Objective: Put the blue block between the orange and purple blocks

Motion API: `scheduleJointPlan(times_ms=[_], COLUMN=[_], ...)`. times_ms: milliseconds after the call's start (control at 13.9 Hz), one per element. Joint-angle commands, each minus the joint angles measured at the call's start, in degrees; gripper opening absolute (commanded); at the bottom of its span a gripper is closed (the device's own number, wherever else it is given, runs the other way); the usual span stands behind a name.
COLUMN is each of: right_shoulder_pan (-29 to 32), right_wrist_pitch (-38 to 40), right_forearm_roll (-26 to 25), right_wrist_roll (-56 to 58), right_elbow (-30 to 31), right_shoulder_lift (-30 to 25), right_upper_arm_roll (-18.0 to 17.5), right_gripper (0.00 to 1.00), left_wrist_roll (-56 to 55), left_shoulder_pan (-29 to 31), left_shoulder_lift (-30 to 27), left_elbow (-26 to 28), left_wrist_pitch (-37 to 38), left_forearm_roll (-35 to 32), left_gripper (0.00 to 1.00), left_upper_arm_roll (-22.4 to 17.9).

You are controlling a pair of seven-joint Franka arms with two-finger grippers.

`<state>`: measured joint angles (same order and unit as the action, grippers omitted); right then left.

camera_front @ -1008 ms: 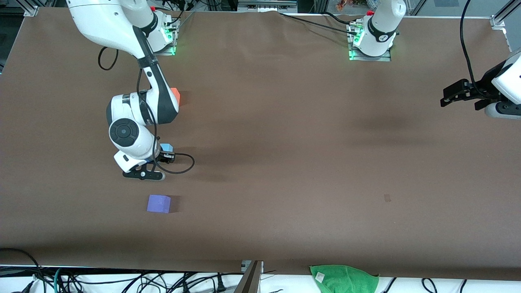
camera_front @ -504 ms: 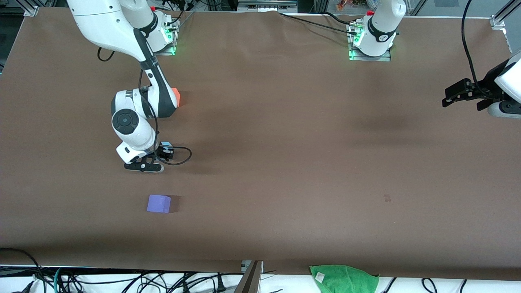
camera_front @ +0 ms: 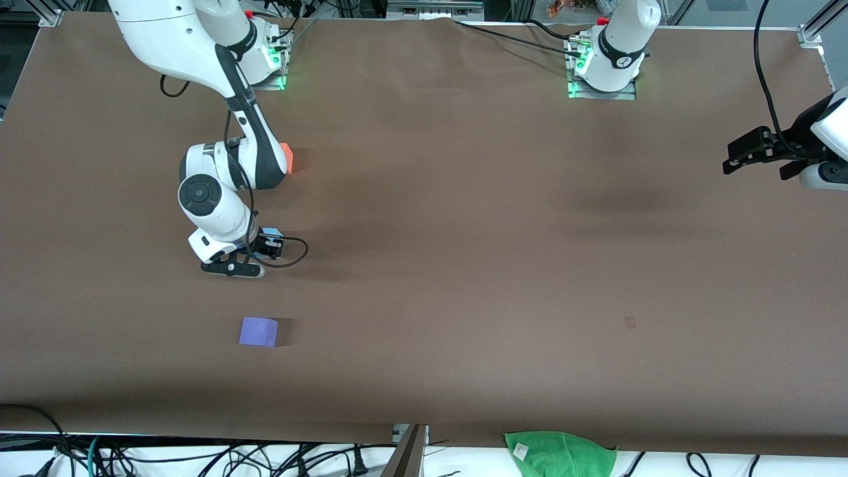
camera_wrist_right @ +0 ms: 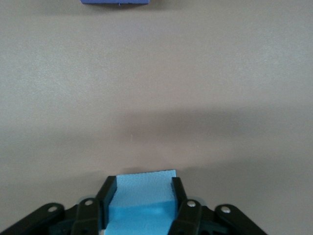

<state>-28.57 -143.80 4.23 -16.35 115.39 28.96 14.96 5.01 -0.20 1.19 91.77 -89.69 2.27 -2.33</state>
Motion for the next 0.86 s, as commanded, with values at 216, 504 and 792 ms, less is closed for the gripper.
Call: scheduleJointPlan(times_ms=[216, 504, 792], right_shoulder_pan=[0.3, 0.3, 0.3], right_wrist_pitch=[7.7, 26.9, 45.4], right_forearm_roll=[1.4, 1.4, 1.3], right_wrist_roll=[2.4, 11.3, 19.0], right_elbow=[-4.4, -17.7, -30.6], right_shoulder_lift=[-5.7, -5.9, -5.9], right_upper_arm_roll=[0.3, 4.3, 8.2], right_gripper=[1.0, 1.0, 1.0], left_wrist_roll=[-0.3, -0.3, -0.5], left_shoulder_pan=[-0.4, -0.4, -0.4], left_shoulder_lift=[0.5, 0.5, 0.5], left_elbow=[-1.8, -1.8, -1.9], left_wrist_pitch=[3.2, 3.1, 2.9], left_forearm_roll=[-0.8, -0.9, -0.9], left_gripper=[1.0, 1.0, 1.0], left_upper_arm_roll=[-0.1, -0.1, 0.0])
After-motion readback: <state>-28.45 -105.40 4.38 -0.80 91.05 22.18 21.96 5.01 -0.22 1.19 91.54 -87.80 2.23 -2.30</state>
